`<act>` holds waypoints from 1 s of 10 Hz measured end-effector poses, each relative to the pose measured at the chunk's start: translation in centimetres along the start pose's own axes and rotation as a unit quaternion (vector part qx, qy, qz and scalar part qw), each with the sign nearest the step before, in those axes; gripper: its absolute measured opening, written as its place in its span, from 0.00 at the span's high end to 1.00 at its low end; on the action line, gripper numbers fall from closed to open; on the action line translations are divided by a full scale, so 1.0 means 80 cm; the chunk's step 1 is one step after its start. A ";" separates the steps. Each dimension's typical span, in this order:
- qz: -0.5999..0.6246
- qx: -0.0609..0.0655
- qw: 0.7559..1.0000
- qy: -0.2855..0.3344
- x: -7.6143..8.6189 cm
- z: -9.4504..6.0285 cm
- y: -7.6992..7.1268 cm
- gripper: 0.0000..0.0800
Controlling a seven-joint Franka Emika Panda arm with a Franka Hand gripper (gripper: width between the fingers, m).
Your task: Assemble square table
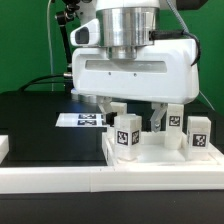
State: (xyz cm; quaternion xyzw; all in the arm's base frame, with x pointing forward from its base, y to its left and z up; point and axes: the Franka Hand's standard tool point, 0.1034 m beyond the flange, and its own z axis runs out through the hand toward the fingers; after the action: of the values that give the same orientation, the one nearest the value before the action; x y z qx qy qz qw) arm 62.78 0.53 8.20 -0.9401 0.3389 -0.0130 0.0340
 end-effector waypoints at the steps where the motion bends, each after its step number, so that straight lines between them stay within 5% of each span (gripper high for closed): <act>1: -0.030 0.000 1.000 0.000 0.001 0.000 0.001 0.19; 3: -0.066 0.000 0.998 0.000 0.003 0.000 0.003 0.20; 5: -0.064 0.000 0.998 0.000 0.003 0.000 0.003 0.63; 10: -0.044 0.001 0.999 0.000 0.003 0.000 0.004 0.64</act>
Offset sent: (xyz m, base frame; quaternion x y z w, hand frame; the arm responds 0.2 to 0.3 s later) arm 0.0000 0.0000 0.0000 0.0000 0.0000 0.0000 1.0000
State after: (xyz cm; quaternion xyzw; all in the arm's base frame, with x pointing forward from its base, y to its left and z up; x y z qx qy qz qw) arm 62.78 0.17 8.18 -0.9541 0.2971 -0.0148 0.0338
